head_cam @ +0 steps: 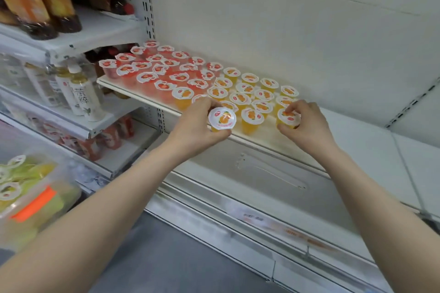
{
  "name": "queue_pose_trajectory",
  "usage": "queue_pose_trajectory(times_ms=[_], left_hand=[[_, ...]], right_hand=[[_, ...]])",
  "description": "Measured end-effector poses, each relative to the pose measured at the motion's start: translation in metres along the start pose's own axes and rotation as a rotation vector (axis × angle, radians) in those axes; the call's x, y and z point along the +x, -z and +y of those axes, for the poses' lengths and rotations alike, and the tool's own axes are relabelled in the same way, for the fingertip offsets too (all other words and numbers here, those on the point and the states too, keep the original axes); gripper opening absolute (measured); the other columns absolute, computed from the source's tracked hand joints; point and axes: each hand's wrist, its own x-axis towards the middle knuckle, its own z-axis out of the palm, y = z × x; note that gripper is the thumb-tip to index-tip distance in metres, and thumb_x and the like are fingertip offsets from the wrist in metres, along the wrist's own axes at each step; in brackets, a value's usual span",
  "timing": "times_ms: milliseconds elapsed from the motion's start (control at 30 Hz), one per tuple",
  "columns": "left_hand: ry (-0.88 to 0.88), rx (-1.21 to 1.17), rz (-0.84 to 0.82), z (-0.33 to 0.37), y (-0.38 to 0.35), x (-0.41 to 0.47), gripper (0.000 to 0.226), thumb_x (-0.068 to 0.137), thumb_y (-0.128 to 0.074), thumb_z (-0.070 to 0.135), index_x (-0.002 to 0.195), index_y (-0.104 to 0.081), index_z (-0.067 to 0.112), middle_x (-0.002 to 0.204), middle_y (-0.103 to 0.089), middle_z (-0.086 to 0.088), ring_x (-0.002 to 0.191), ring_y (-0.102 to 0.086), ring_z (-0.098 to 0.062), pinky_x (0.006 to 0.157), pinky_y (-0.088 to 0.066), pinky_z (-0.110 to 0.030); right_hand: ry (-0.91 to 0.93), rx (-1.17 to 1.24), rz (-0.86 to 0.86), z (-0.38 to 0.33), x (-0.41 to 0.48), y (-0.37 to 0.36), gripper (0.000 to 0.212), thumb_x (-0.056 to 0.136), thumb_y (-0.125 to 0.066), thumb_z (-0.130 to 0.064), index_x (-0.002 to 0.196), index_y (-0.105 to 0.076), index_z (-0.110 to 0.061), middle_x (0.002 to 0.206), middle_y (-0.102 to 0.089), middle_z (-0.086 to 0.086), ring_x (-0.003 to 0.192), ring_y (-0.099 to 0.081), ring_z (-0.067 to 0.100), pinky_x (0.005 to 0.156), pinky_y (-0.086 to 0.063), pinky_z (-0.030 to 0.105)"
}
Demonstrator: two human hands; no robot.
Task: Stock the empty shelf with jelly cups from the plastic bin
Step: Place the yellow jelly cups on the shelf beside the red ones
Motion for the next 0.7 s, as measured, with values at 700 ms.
queue_pose_trajectory(times_ms=[700], left_hand=[[-0.327, 0.476, 0.006, 0.045, -0.068, 0.026, 0.058, 0.068, -0.055, 0.057, 0.116, -0.061, 0.026, 0.109, -0.062, 0.005, 0.111, -0.050, -0.022, 0.101, -0.037, -0.046]], right_hand=[[0.347, -0.236, 0.014, 0.046, 0.026, -0.010, 0.033, 0.083, -0.073, -0.030, 0.113, -0.063, -0.019, 0.113, -0.058, 0.002, 0.103, -0.053, 0.028, 0.084, -0.046, 0.041]])
